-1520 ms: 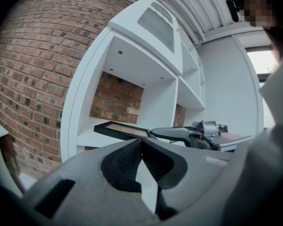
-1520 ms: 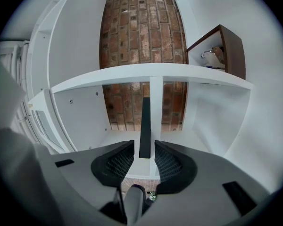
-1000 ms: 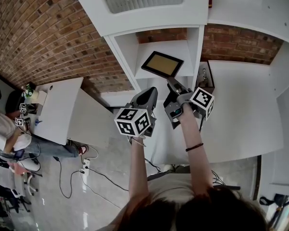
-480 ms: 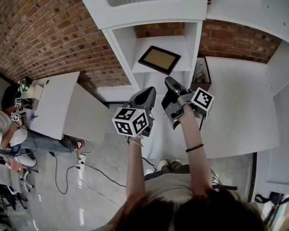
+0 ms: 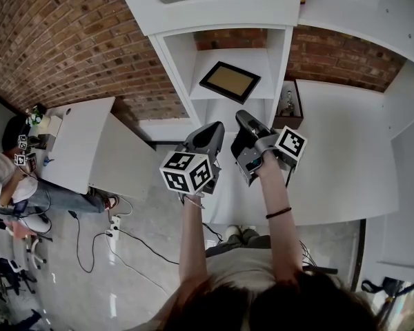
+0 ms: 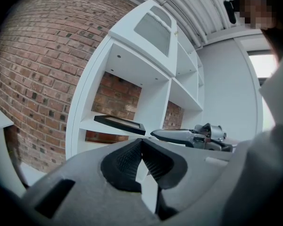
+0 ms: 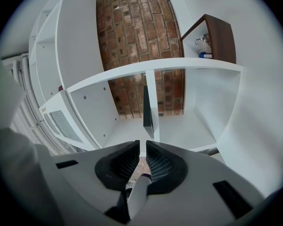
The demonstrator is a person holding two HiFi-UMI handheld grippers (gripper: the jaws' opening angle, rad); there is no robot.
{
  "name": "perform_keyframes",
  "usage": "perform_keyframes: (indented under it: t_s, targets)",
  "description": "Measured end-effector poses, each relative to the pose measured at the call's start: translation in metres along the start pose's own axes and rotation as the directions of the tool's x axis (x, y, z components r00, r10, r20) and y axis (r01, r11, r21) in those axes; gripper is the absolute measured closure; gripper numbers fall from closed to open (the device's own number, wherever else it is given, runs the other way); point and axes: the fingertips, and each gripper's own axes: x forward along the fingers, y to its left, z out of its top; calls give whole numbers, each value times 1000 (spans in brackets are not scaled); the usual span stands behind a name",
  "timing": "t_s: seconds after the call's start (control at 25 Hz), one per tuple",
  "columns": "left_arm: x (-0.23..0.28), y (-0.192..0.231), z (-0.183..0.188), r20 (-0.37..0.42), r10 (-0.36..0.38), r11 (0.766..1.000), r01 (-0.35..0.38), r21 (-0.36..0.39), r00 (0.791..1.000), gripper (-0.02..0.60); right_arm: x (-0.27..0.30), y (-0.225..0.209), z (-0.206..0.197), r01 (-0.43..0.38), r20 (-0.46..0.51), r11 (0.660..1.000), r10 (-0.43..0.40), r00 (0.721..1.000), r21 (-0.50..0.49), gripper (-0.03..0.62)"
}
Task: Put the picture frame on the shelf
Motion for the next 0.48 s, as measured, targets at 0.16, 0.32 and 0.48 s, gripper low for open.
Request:
perform_keyframes:
  t_s: [0.16, 0.32, 0.48]
  targets:
    - [-1, -3, 0, 2, -1, 1000, 1, 3, 1000, 571, -3, 2, -1, -13, -7, 1000, 13, 1000, 4, 557]
    - [0, -8, -4, -6, -5, 1000, 5, 2, 1000, 571, -7, -1, 0, -14, -12, 1000, 14, 1000, 7, 568]
    - [0, -10, -7, -12, -3, 1000, 3, 2, 1000, 571, -8, -4, 0, -17, -17, 1000, 17, 1000, 11, 574]
